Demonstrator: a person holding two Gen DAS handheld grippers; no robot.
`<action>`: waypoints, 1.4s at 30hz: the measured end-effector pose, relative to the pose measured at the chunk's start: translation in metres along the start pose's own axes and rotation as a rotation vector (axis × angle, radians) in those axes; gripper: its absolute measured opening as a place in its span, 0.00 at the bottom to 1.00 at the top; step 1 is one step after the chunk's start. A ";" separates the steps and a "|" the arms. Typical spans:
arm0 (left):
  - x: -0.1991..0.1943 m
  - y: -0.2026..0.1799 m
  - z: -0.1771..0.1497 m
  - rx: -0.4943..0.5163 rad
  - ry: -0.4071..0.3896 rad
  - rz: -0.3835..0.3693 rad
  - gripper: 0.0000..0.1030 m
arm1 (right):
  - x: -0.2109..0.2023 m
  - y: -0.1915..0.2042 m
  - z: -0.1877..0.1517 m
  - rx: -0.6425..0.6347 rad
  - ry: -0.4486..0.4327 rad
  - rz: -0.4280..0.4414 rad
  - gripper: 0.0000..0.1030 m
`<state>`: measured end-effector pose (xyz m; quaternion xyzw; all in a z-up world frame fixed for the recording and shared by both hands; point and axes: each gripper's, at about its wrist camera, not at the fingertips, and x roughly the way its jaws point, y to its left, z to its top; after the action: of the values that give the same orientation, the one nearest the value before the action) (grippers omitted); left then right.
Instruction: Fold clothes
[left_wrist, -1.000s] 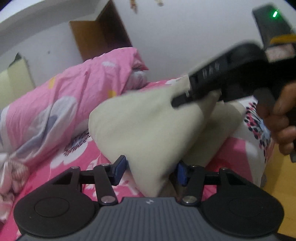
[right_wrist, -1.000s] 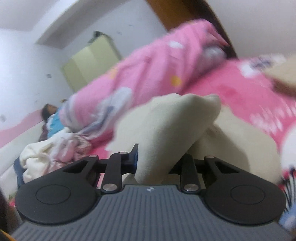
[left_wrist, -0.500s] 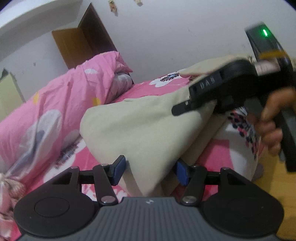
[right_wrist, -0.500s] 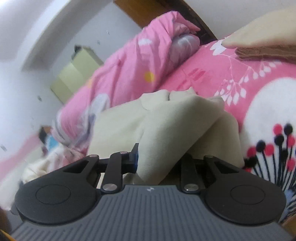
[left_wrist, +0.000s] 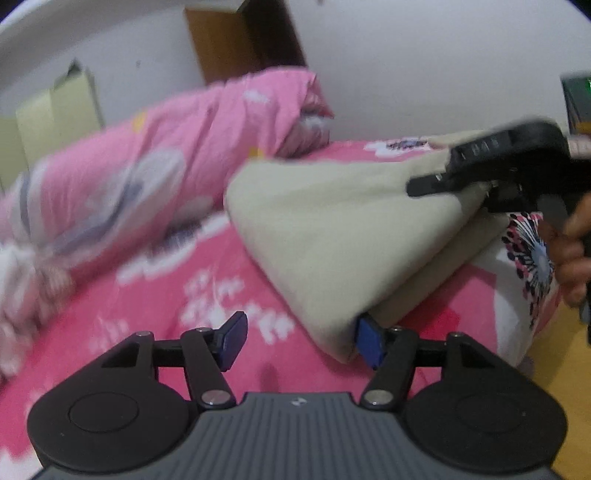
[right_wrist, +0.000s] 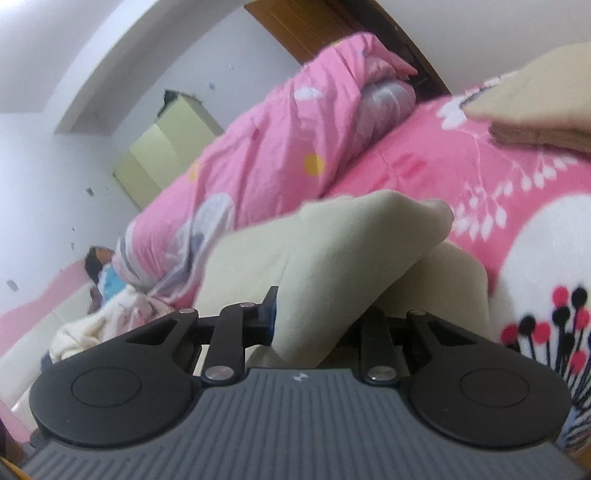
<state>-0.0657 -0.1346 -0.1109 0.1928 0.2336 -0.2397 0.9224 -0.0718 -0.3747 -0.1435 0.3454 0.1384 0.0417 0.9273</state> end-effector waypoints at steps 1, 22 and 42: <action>0.000 0.004 -0.002 -0.020 0.016 -0.021 0.62 | 0.001 -0.004 -0.004 0.004 0.005 -0.003 0.21; 0.012 0.015 0.030 -0.058 -0.100 -0.157 0.55 | -0.097 0.052 0.030 -0.358 -0.199 -0.128 0.10; 0.014 0.041 0.036 -0.175 -0.113 -0.171 0.74 | -0.009 0.103 0.036 -0.709 0.041 -0.166 0.09</action>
<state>-0.0205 -0.1232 -0.0791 0.0773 0.2168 -0.3067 0.9236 -0.0685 -0.3209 -0.0480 -0.0108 0.1616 0.0186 0.9866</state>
